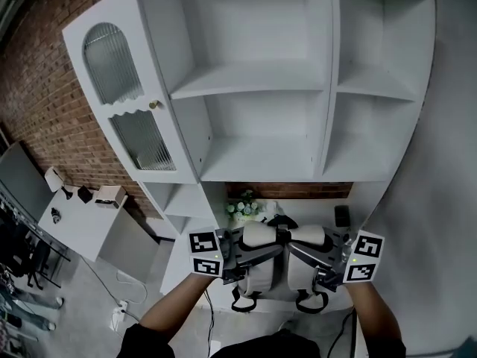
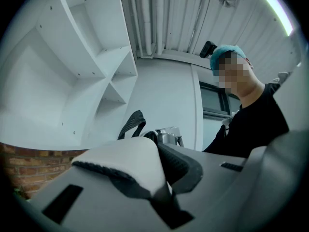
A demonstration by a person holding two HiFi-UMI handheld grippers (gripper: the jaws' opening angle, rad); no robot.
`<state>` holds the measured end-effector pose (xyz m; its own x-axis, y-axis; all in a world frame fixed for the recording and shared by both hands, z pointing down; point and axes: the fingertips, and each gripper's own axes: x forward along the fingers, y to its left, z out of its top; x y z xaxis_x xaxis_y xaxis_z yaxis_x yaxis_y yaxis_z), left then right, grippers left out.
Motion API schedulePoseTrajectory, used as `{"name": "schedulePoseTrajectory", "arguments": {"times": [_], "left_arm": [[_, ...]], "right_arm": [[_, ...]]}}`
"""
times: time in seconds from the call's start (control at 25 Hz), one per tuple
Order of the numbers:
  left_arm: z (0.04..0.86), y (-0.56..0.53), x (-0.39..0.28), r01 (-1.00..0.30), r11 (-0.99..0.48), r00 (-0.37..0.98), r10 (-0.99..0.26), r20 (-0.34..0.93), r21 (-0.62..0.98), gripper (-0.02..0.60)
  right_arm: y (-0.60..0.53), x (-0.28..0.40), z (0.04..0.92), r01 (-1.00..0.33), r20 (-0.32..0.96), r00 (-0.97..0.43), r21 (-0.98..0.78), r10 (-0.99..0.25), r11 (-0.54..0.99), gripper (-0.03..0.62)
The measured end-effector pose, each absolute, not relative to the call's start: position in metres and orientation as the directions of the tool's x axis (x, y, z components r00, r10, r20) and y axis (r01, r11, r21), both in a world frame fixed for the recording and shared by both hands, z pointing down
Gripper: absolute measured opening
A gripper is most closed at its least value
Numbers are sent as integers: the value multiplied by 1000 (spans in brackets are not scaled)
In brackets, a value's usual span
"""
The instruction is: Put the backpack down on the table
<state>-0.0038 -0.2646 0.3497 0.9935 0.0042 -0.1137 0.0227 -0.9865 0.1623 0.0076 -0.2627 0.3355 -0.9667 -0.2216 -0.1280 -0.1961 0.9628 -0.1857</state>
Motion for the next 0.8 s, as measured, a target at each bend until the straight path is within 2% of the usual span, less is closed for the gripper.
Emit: {"name": "schedulePoseTrajectory", "arguments": {"times": [0.64,0.8], "left_arm": [[377,-387,58,-110,-971,988,-131,-88,211,52],[397,-404,62,-133,-957,983,-160,-86,259,52]], "right_arm": [[-380,69,363,-106,-120,-984,-219,-134,970,49],[-397,72,384,-118,-110,-983,-243,-149,963,49]]}}
